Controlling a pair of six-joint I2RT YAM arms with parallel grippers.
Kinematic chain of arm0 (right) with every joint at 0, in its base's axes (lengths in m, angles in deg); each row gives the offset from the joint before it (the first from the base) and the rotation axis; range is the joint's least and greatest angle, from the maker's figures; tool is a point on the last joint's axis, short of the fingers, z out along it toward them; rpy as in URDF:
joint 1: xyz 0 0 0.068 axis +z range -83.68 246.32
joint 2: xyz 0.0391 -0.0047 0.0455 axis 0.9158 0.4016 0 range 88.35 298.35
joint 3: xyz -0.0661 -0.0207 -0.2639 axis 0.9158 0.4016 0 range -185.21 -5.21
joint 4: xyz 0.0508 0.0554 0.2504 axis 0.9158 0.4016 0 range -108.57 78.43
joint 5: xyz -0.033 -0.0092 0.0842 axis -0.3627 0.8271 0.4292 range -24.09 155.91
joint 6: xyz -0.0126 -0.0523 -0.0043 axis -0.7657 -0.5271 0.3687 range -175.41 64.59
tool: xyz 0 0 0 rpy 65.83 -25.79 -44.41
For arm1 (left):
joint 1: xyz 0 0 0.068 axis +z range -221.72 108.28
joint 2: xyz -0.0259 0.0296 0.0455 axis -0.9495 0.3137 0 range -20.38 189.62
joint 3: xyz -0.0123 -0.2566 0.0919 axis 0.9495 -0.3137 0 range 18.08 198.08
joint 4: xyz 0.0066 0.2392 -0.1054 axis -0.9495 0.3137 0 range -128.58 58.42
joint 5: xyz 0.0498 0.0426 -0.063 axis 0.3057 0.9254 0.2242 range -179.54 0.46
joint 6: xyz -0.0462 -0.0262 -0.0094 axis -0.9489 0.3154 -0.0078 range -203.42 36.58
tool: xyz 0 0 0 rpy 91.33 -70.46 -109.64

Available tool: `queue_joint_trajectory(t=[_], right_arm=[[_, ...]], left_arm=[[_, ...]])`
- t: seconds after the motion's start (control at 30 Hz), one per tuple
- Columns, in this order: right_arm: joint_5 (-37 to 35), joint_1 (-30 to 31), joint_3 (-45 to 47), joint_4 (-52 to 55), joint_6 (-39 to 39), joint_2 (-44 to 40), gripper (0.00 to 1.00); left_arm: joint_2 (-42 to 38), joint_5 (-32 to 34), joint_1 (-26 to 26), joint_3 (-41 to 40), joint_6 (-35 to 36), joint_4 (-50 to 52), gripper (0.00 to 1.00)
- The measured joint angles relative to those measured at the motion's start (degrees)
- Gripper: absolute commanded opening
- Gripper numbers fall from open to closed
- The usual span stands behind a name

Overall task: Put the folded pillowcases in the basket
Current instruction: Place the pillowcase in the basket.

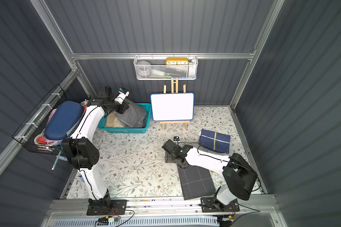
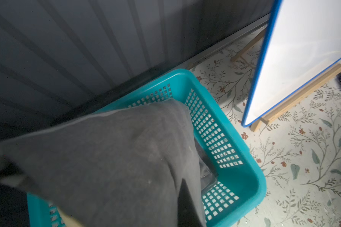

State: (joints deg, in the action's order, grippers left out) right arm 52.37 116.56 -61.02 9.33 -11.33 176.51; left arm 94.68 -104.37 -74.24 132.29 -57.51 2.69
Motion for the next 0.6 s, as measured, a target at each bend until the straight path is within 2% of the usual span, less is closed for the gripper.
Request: queue_joint_trajectory(t=[0.2,0.47,0.6], right_arm=[[0.0,0.0,0.0,0.1,0.0,0.2,0.80],[-0.1,0.0,0.0,0.0,0.0,0.1,0.80],[-0.7,0.0,0.5,0.0,0.0,-0.8,0.80]], left_arm=[[4.1,4.9,2.1,0.0,-0.2,-0.7,0.00],[6.3,12.3,2.1,0.1,-0.2,-3.4,0.00],[7.3,17.0,2.1,0.1,-0.1,-5.0,0.11]])
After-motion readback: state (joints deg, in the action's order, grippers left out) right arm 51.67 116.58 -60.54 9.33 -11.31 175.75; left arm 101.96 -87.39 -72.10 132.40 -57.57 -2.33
